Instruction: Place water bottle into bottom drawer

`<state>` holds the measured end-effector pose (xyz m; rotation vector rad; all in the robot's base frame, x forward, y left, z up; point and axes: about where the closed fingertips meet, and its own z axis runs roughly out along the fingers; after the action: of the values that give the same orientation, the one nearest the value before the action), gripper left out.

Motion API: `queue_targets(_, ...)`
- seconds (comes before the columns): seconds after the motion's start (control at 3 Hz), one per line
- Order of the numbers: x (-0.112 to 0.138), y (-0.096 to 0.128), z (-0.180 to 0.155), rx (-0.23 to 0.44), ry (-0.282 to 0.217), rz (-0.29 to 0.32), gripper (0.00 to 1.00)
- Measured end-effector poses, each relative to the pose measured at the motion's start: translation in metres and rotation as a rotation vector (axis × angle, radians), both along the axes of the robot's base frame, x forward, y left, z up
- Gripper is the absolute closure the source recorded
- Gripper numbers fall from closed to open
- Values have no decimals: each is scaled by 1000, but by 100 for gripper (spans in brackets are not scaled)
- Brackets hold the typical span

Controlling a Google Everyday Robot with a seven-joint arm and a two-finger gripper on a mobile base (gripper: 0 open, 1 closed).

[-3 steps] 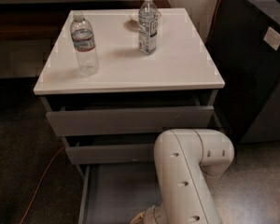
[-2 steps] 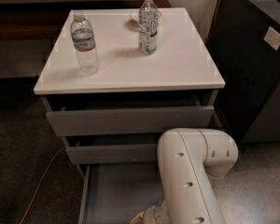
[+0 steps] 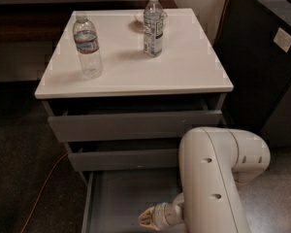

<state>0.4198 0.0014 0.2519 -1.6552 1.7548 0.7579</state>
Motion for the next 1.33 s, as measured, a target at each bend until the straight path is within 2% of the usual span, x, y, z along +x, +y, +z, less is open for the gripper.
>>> queue_targets(0.33, 25, -12, 37, 16, -67, -10, 100)
queue_targets(0.67, 42, -21, 75, 31, -111, -8, 87)
queue_targets(1.0, 55, -26, 116, 57, -137, 22, 64)
queue_targets(1.33, 61, -30, 163, 74, -173, 42, 32)
